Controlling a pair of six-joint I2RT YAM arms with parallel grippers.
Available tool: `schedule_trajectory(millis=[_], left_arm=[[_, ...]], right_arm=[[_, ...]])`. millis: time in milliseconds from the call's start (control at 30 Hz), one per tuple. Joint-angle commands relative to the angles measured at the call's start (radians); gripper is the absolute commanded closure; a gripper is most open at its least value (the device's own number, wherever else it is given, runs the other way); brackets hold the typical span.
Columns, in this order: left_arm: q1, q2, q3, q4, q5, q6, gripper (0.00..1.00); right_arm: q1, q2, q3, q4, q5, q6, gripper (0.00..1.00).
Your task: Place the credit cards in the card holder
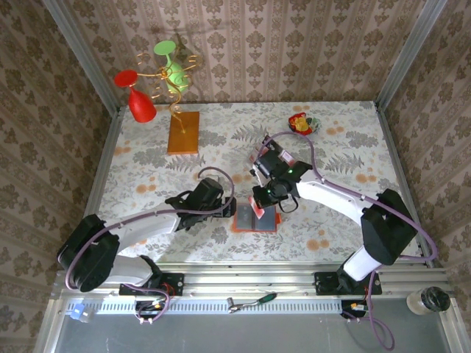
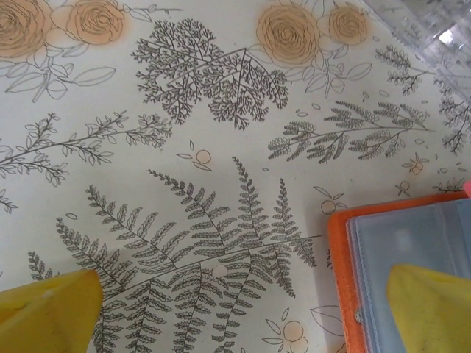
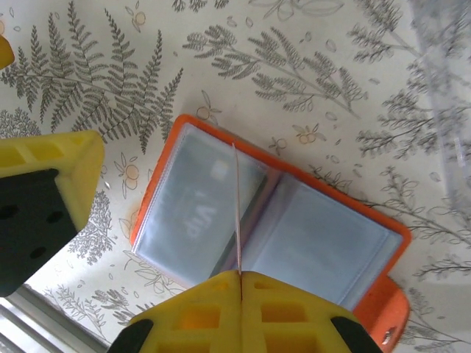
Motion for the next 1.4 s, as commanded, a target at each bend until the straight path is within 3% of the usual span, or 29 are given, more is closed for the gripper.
schedule_trajectory(millis=[0,1367], left_arm=[[-0.014,0.018,0.027,-0.03,-0.031,0.026,0.0],[-0.141,0.137,0.014,-0.001,-0.083,0.012,0.0]], right_arm=[[0.01,0.024,-0.025,0.061,-0.04,0.051,1.0],[0.024,0.067,-0.096,0.128,-0.034,0.085,1.0]])
